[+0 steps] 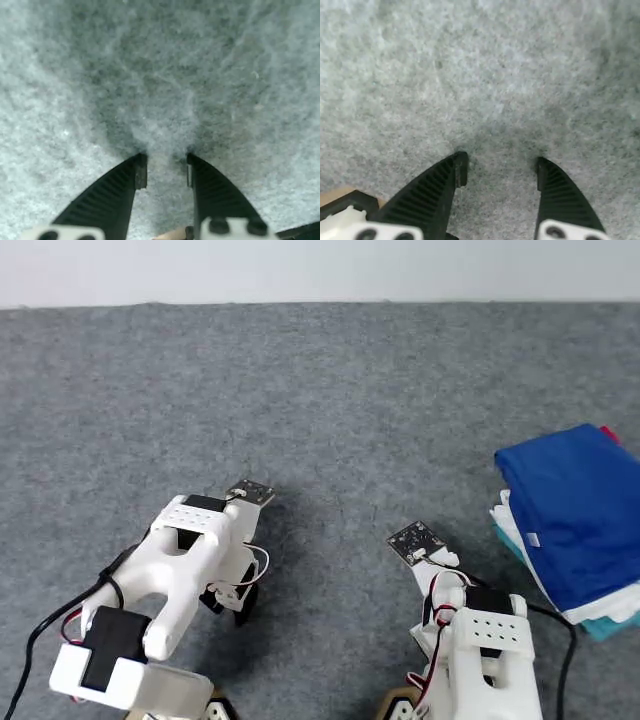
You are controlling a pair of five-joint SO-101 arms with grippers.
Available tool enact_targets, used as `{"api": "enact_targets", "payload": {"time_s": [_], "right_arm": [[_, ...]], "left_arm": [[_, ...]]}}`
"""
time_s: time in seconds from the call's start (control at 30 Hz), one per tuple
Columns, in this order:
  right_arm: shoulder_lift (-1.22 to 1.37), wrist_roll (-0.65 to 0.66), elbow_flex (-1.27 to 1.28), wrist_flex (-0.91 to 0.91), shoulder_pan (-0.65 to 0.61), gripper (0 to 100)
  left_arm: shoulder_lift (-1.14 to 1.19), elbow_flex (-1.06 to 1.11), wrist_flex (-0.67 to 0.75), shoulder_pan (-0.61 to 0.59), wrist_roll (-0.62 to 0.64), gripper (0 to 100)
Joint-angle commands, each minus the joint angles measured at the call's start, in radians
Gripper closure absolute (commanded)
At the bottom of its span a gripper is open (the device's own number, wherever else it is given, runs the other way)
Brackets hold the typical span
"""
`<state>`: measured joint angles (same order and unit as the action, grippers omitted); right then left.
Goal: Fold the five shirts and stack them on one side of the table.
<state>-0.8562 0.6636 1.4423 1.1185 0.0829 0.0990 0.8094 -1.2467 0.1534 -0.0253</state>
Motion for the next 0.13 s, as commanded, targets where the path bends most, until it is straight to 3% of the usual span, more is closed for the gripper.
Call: {"api": "enact_targets", "payload": {"time_s": [0.0,0.1], "right_arm": [[0.012,0.011,0.04,-0.065,-0.004,77.4],[0.012,0.011,0.04,-0.065,-0.004,77.4]], "left_arm": [[0.008,0.033,0.068,0.0,-0.009,87],[0.008,0.033,0.068,0.0,-0.009,87]]}}
